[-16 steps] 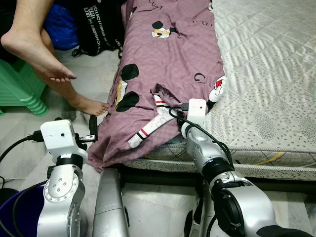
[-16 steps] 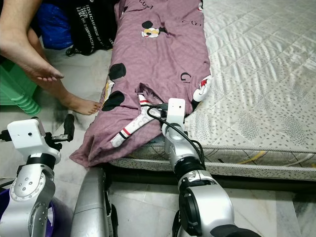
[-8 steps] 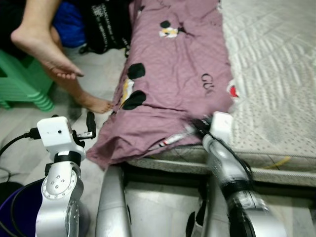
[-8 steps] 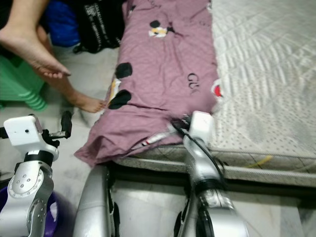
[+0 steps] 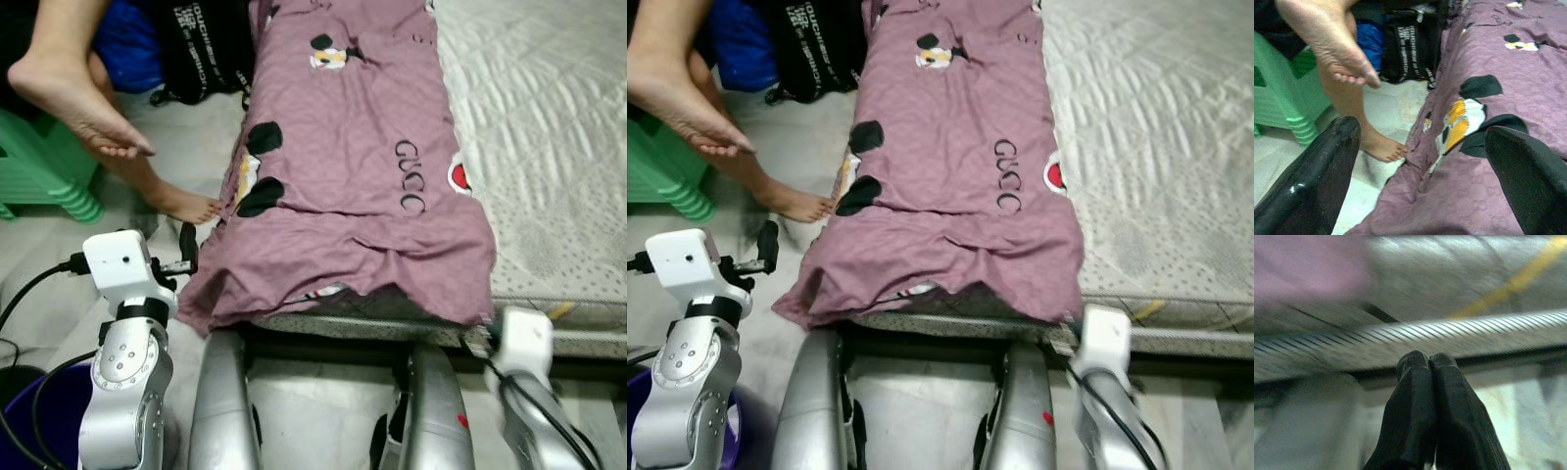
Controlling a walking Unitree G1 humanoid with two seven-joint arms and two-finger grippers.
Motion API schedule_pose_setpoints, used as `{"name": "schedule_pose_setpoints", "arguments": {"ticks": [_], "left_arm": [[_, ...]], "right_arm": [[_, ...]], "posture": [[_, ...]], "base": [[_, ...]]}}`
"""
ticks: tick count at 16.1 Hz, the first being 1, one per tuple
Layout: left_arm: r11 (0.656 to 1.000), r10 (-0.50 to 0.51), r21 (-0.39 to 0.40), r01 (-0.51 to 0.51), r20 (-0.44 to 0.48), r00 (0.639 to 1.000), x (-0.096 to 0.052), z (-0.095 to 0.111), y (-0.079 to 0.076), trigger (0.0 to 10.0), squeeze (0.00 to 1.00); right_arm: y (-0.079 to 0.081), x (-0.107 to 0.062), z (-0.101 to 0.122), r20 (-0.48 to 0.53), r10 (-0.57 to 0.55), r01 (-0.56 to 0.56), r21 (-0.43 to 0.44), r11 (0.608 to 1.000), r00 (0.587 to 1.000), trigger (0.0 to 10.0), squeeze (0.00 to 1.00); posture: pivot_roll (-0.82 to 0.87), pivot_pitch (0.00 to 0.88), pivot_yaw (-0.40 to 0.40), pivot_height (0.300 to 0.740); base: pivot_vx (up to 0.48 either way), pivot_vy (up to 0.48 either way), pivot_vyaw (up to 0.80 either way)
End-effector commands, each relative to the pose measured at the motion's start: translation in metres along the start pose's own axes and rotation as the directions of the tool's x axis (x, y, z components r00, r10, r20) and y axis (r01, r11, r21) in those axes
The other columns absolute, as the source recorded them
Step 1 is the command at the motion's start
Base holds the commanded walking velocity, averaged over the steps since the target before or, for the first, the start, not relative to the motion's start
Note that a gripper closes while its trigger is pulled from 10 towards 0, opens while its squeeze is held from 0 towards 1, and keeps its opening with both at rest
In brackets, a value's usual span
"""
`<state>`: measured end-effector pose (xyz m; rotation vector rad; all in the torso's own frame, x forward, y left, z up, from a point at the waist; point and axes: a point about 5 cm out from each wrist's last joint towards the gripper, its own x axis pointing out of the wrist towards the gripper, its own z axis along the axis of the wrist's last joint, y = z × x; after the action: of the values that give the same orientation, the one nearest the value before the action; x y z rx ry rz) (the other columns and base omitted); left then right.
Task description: Clean up the room
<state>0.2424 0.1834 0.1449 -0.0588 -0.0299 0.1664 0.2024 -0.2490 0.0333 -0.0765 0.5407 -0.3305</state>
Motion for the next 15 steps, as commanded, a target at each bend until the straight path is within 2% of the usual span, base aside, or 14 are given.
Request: {"name": "schedule_pose_setpoints", "arguments": {"ticks": [1,2,3,4,5,6,8,9,10,11,12,13,15], "left_arm": [[1.000,0.001,-0.001,-0.001,-0.021,1.000,0.000,-0.004,0.001,10.0,0.00],[1.000,0.000,-0.005,0.000,-0.023,1.000,0.001,-0.005,0.000,10.0,0.00],[1.000,-0.001,-0.008,0.001,-0.020,1.000,0.002,-0.005,-0.001,10.0,0.00],[1.000,-0.001,-0.009,0.001,-0.019,1.000,0.003,-0.004,-0.001,10.0,0.00],[1.000,0.006,-0.010,-0.007,-0.012,1.000,0.004,-0.003,0.001,10.0,0.00],[1.000,0.010,-0.010,-0.010,-0.011,1.000,0.004,-0.002,0.002,10.0,0.00],[1.000,0.014,-0.010,-0.015,-0.007,1.000,0.004,-0.002,0.002,10.0,0.00],[1.000,0.014,-0.012,-0.014,-0.003,1.000,0.005,-0.001,0.001,10.0,0.00],[1.000,0.014,-0.013,-0.014,0.001,1.000,0.005,0.000,0.001,10.0,0.00],[1.000,0.012,-0.016,-0.012,0.007,1.000,0.006,0.002,-0.001,10.0,0.00],[1.000,0.012,-0.017,-0.011,0.009,1.000,0.006,0.002,-0.001,10.0,0.00],[1.000,0.011,-0.016,-0.010,0.011,1.000,0.006,0.004,-0.001,10.0,0.00],[1.000,0.008,-0.014,-0.008,0.015,1.000,0.004,0.005,0.001,10.0,0.00]], "right_arm": [[-0.006,-0.003,0.006,0.018,-0.003,0.003,-0.019,1.000,1.000,2.9,0.00],[-0.010,-0.004,0.005,0.008,-0.006,0.006,-0.046,0.999,1.000,8.4,0.00],[-0.018,-0.003,-0.003,-0.016,-0.012,0.010,-0.095,0.995,1.000,10.0,1.00],[-0.021,-0.005,-0.004,-0.031,-0.020,0.017,-0.109,0.994,0.999,10.0,1.00],[-0.033,0.000,0.001,-0.033,-0.088,0.083,-0.145,0.986,0.996,10.0,1.00],[-0.036,0.005,0.012,0.014,-0.103,0.104,-0.147,0.984,0.995,10.0,1.00],[-0.025,0.016,0.060,0.197,-0.075,0.100,-0.121,0.988,0.977,10.0,1.00],[-0.010,0.021,0.093,0.319,-0.013,0.050,-0.109,0.993,0.948,10.0,1.00],[0.004,0.023,0.114,0.388,0.033,0.004,-0.095,0.995,0.921,10.0,1.00],[0.030,0.028,0.143,0.463,0.099,-0.086,-0.050,0.995,0.881,10.0,1.00],[0.035,0.029,0.148,0.474,0.110,-0.103,-0.042,0.994,0.874,10.0,1.00],[0.054,0.033,0.160,0.495,0.160,-0.166,-0.031,0.986,0.854,10.0,1.00],[0.100,0.036,0.166,0.458,0.324,-0.346,-0.039,0.938,0.828,10.0,1.00]], "posture": [[0.07,0.187,0.036,0.540],[0.07,0.182,0.032,0.540],[0.07,0.176,0.025,0.540],[0.07,0.176,0.025,0.540],[0.07,0.174,0.021,0.540],[0.07,0.174,0.021,0.540],[0.07,0.170,0.020,0.540],[0.07,0.168,0.022,0.540],[0.08,0.167,0.023,0.540],[0.08,0.167,0.025,0.540],[0.08,0.167,0.025,0.540],[0.10,0.167,0.027,0.540],[0.12,0.168,0.028,0.540]], "base": [[0.000,0.000,0.00],[0.000,0.000,0.00],[0.000,0.000,0.00],[0.000,0.000,0.00],[0.000,0.000,0.00],[0.000,0.000,0.00],[0.000,0.000,0.00],[0.000,0.000,0.00],[0.000,0.000,0.00],[0.000,0.000,0.00],[0.000,0.000,0.00],[0.000,0.000,0.00],[0.000,0.000,0.00]]}}
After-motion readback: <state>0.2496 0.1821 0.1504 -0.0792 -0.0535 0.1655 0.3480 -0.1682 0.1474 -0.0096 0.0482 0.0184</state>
